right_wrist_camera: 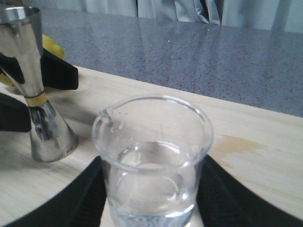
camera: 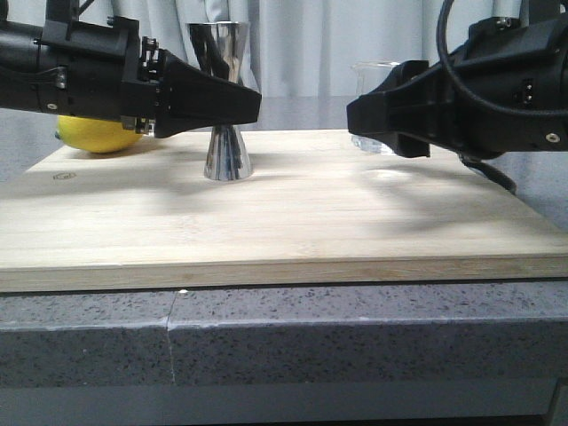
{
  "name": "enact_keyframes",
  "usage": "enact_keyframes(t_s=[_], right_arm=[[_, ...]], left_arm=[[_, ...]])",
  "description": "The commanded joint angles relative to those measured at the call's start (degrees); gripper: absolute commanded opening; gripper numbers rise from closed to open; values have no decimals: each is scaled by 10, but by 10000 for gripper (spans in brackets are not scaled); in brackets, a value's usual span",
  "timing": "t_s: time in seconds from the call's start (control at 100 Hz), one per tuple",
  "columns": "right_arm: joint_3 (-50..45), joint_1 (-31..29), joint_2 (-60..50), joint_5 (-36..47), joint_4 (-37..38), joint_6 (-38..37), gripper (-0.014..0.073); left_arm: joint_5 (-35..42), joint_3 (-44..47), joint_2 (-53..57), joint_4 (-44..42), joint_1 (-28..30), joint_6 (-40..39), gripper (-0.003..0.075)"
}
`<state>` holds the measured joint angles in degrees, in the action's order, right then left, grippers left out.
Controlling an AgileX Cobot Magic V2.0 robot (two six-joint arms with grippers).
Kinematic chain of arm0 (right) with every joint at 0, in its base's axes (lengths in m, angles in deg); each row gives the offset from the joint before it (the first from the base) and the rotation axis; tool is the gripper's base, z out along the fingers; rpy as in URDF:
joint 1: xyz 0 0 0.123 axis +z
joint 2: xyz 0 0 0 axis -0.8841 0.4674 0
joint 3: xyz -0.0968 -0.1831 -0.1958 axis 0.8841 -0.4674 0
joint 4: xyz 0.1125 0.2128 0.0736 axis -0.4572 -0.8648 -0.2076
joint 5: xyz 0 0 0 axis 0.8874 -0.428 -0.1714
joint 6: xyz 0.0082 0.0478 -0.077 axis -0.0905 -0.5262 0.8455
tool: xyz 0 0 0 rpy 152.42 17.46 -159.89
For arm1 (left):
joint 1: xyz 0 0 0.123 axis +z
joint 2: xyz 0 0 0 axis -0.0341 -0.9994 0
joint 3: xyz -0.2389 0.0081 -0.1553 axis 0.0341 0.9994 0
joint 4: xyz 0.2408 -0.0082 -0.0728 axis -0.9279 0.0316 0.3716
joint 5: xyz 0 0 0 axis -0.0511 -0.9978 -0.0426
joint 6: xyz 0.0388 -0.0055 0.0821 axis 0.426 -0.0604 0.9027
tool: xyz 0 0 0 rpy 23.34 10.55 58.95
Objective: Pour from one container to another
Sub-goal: 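Lift the beaker with the right gripper over the jigger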
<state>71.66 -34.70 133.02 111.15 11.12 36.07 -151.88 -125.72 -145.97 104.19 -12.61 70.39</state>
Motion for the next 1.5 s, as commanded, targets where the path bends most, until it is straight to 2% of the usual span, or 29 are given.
enact_keyframes(t_s=[0.0,0.31,0.57,0.83,1.09,1.23,1.49], right_arm=[[19,-1,-20,47,3,5,312],[24,-1,-20,47,3,5,312],[72,-1,-39,-27,4,5,312],[163,-1,-84,-208,48,5,312],[316,-1,-95,-473,128,5,312],[382,0,-95,-553,157,10,312],[468,21,-83,-664,156,69,312]], left_arm=[[-41,-15,24,52,-4,-3,340],[-49,-15,24,52,-4,-3,167],[-67,-28,25,52,-4,-10,154],[-67,-49,25,47,-9,-40,154],[-62,-76,25,31,-44,-40,154],[-60,-77,25,36,-46,-40,154],[-60,-77,25,37,-46,-45,154]])
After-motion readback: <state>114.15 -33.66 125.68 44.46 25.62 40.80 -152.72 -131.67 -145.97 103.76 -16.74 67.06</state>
